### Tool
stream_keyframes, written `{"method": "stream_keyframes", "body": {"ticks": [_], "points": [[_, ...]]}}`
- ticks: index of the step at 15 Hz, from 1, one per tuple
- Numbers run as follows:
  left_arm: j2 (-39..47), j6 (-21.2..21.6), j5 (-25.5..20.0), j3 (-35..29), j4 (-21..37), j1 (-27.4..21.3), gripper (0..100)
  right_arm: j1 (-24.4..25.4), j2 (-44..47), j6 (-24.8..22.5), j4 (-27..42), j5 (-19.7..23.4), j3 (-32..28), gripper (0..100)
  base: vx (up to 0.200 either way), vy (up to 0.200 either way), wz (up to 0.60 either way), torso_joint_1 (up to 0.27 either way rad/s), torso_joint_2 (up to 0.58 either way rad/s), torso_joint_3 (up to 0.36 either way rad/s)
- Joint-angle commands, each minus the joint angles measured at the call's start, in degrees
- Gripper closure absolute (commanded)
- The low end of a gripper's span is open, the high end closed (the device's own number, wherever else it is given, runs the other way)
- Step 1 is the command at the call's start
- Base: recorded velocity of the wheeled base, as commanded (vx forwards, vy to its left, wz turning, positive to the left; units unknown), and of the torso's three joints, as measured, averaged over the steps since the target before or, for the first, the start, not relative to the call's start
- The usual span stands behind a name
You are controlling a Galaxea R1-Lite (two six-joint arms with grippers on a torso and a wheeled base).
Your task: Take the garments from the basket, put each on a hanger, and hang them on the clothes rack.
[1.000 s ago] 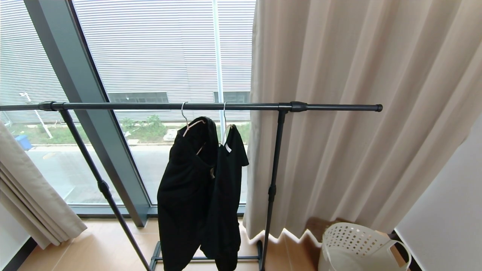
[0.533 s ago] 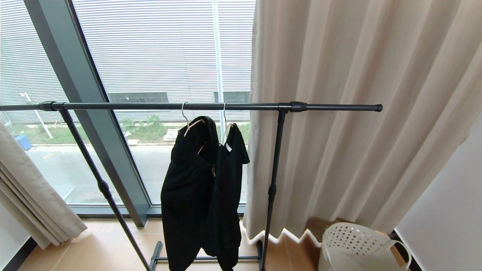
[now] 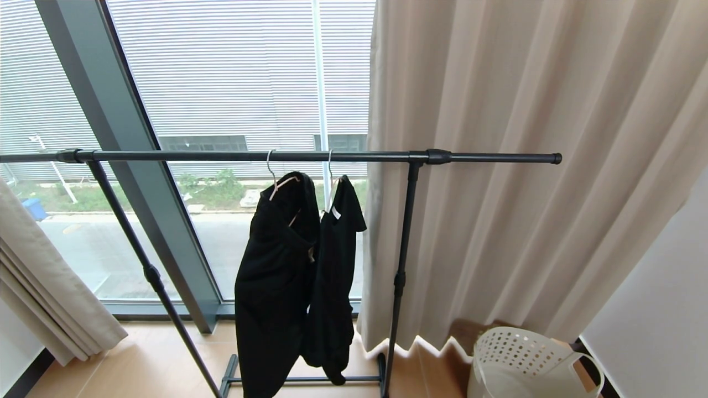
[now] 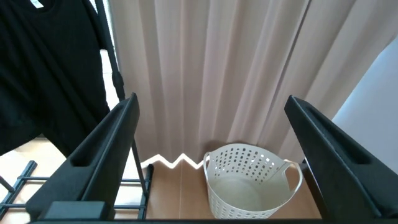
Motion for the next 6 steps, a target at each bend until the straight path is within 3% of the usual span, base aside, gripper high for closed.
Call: {"method": "stream_keyframes", "body": {"ticks": [1,6], "points": [[0.0,-0.1,0.0,0.0,0.0,0.0,0,0.0,0.1,0.0,0.0,0.0,0.0,0,0.0,0.0,0.0,0.0,0.0,0.0],[0.0,0.0,0.0,0.0,0.0,0.0,0,0.0,0.1,0.0,0.0,0.1,0.0,0,0.0,0.0,0.0,0.0,0.0,0.0]]}}
